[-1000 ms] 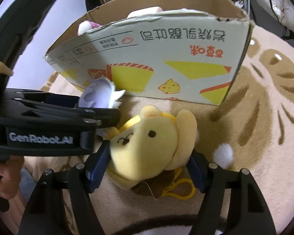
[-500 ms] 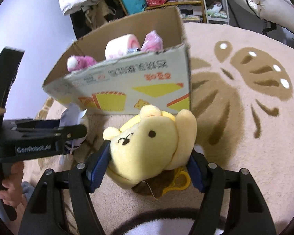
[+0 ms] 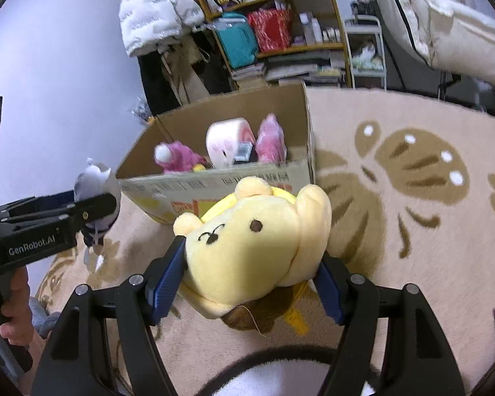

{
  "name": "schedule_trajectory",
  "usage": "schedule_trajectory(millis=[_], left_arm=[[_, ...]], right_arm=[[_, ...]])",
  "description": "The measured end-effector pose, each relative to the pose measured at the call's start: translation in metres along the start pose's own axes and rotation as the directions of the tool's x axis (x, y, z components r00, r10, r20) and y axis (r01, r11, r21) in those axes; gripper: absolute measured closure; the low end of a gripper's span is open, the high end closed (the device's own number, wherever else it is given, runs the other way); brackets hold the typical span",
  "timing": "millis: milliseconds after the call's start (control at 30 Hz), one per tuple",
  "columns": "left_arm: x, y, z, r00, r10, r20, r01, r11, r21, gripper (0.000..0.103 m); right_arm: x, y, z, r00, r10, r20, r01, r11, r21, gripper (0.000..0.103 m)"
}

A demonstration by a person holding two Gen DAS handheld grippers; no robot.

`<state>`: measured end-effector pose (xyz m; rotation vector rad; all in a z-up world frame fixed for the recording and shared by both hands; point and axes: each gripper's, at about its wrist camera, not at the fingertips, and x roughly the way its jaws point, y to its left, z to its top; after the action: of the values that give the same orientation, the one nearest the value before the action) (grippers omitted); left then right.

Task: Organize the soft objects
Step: 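Lift the doll with the left gripper while the right gripper lifts the yellow plush over the box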

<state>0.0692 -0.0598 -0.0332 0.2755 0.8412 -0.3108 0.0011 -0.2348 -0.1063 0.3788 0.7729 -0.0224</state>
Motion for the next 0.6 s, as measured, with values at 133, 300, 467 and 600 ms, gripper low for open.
schedule_trajectory(millis=[133,300,467,600], left_arm=[[-0.024,0.001,0.007,0.996,0.038,0.075,-0.039,0.999,0.015,0.039],[-0.053,0.005,0.015,0.986,0.053,0.156,-0.057,0.998,0.020,0.039],[-0.062,0.007,0.024,0.976,0.074,0.206,-0.081,0.996,0.027,0.038],[-0.060,0.007,0.033,0.964,0.099,0.247,-0.113,0.993,0.040,0.038]], right_arm=[[-0.018,0.010,0.006,0.999,0.000,0.051,0.002,0.999,-0.035,0.027],[-0.033,0.017,0.011,0.995,-0.011,0.101,0.018,0.997,-0.074,0.027],[-0.041,0.019,0.020,0.990,-0.013,0.137,0.025,0.996,-0.084,0.027],[-0.045,0.018,0.029,0.987,-0.018,0.157,0.031,0.996,-0.084,0.027]])
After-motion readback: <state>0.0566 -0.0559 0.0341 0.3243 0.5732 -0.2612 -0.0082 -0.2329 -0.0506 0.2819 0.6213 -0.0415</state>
